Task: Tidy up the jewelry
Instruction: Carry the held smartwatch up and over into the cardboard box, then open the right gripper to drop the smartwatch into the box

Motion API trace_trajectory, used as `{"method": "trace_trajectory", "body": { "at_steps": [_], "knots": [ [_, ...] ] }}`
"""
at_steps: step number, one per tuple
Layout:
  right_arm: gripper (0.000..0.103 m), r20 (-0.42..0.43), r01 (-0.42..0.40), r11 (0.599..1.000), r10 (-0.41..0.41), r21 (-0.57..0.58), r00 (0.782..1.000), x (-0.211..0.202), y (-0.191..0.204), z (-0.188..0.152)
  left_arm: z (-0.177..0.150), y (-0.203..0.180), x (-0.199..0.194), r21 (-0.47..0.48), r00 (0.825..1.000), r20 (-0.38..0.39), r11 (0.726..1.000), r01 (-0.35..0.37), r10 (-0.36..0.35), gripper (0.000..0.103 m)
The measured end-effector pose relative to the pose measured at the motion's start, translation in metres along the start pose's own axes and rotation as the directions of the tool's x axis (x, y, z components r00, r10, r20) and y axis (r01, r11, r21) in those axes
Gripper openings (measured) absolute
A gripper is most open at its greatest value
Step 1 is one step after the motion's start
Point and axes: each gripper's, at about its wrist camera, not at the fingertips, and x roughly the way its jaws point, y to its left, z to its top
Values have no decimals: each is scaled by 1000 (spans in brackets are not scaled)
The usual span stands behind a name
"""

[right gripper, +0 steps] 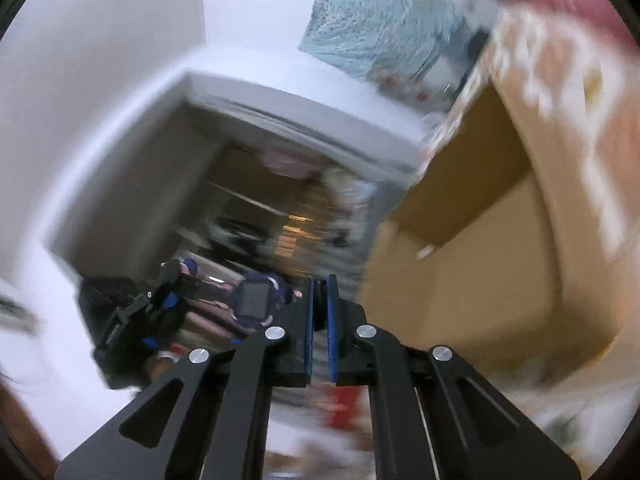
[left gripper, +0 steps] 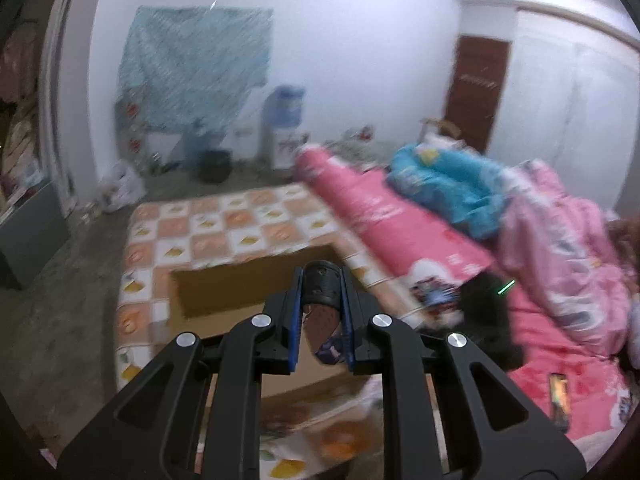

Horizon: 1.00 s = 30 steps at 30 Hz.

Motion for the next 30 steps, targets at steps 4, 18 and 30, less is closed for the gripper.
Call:
{"method": "trace_trajectory", "body": {
  "at_steps": [4,18,30],
  "knots": [
    [6,-95,253,956,-269,-150,959,38,14,51,-5,46,68,-39,989,-132,997,-71,65,16],
    [6,-248,639,606,-788,-473,564,209,-37,113,-22,134,221,-56,884,-430,972,-228,182,35],
    [26,-273,678,607,-794,-416,543,193,-50,122,-11,142,183,-139,947,-289,972,-189,143,50]
  ]
}}
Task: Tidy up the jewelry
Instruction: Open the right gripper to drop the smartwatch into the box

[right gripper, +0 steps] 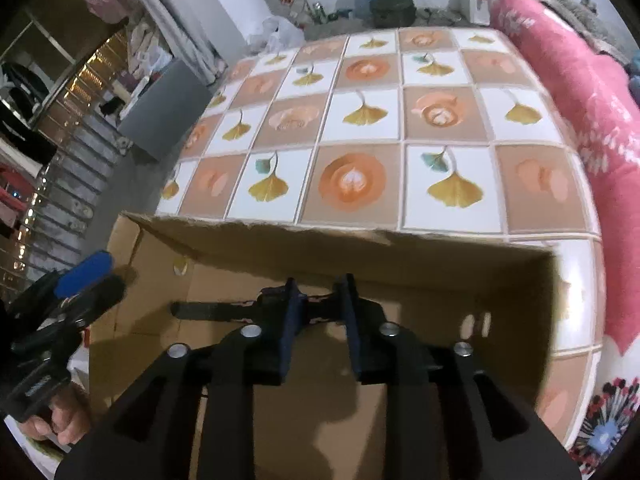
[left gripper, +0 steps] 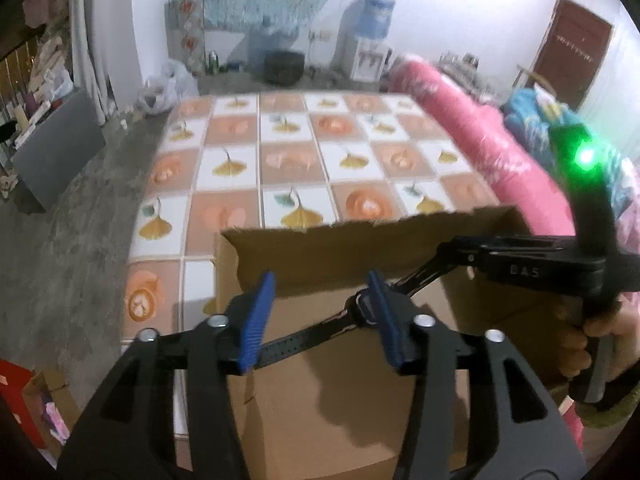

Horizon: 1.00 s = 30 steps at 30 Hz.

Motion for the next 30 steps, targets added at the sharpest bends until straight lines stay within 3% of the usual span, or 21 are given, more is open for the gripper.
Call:
{"method": "trace_trajectory", "body": {
  "at_steps": [9,15,19,22,24,30],
  "knots": [
    [28,148,-57,998,52,28,988,-72,-3,-14,-26,-1,-76,28,990,137,999,20,-23,67],
    [35,293,-143,990,133,11,947,-133,9,-76,-77,2,-122,55,979,188,996,66,-75,80],
    [47,361,-156,988,149,-9,920,-150,20,-131,-115,-2,-131,83,986,146,995,63,-75,84],
    [56,427,-120,993,115,-15,897,-159,25,-180,-148,-8,-127,89,993,97,994,60,-68,84],
    [62,446,-75,997,69,-4,893,-159,25,-207,-169,-14,-119,101,997,57,994,45,-50,84],
    [63,353,78,996,-84,32,932,-122,15,-274,-230,-22,-70,78,995,-95,997,2,5,84]
  ]
}}
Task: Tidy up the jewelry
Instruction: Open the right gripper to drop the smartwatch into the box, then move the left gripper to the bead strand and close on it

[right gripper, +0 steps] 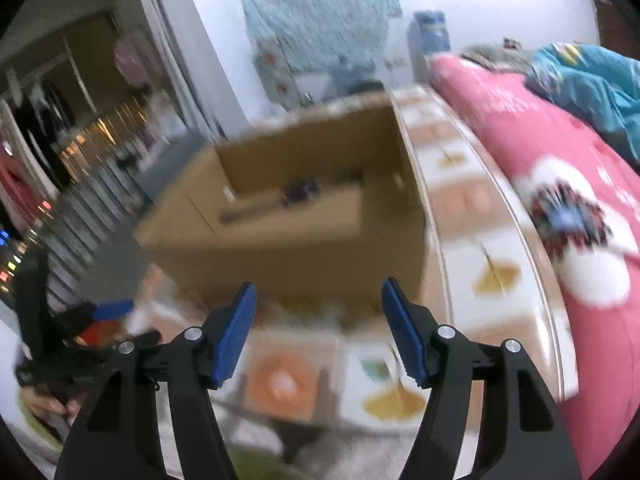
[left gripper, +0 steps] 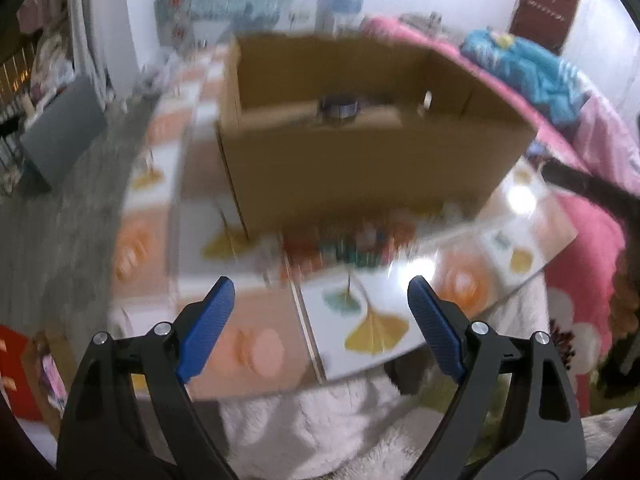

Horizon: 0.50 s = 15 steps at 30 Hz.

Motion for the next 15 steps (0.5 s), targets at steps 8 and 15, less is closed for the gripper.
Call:
{"method": "trace_trajectory", "body": {
  "at_steps": [8,15],
  "knots": [
    [64,-103,120,992,-123,-32,987,38,-10,-55,-17,-11,32,49,995,-69,996,-73,76,84],
    [70,-93,169,981,-177,-92,980,52,-7,-62,-18,-13,47,54,990,-108,995,-85,90,85]
  ]
}}
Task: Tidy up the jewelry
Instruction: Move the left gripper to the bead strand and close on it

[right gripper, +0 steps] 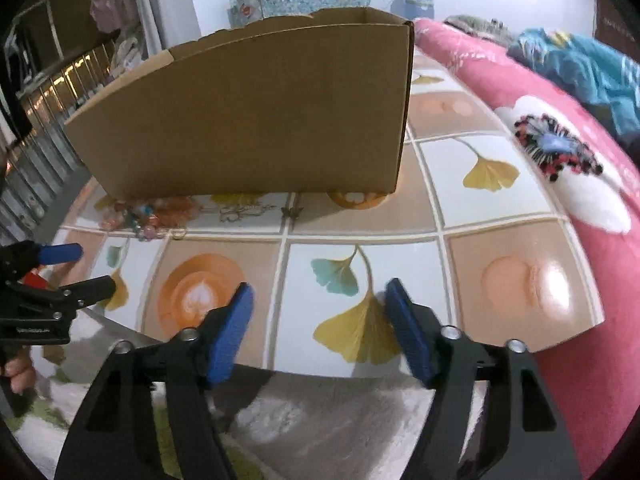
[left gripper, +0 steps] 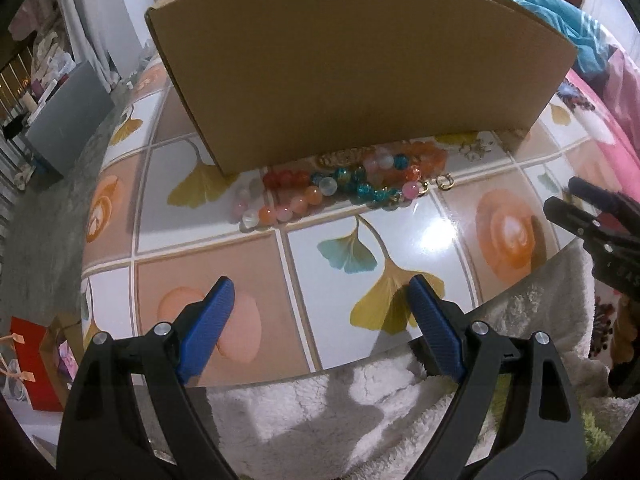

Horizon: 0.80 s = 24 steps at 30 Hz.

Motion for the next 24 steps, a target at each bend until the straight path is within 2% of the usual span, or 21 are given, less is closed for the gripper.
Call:
{"method": "trace_trajectory", "body": {
  "at_steps": [4,6,10,13,18,24],
  "knots": [
    [75,20,32,999,-31,-36,999,0,4,-5,0,0,2,1,1000,0,1000,0,0,92],
    [81,31,44,998,-42,-53,999,0,6,-8,0,1,4,-5,1000,-2,1000,3,-3,95],
    [87,35,50,997,-48,-59,998,-1,5,-10,0,1,6,-3,1000,6,1000,-2,2,95],
    [96,24,43,998,-42,-50,999,1,4,-9,1,0,6,-2,1000,-3,1000,-2,2,96],
    [96,16,22,999,-21,-32,1000,4,-2,-5,8,-2,6,6,1000,-16,1000,-1,1,96],
    [96,-24,25,995,-27,-98,999,8,0,0,4,-2,7,29,1000,9,1000,4,-4,96]
  ]
}}
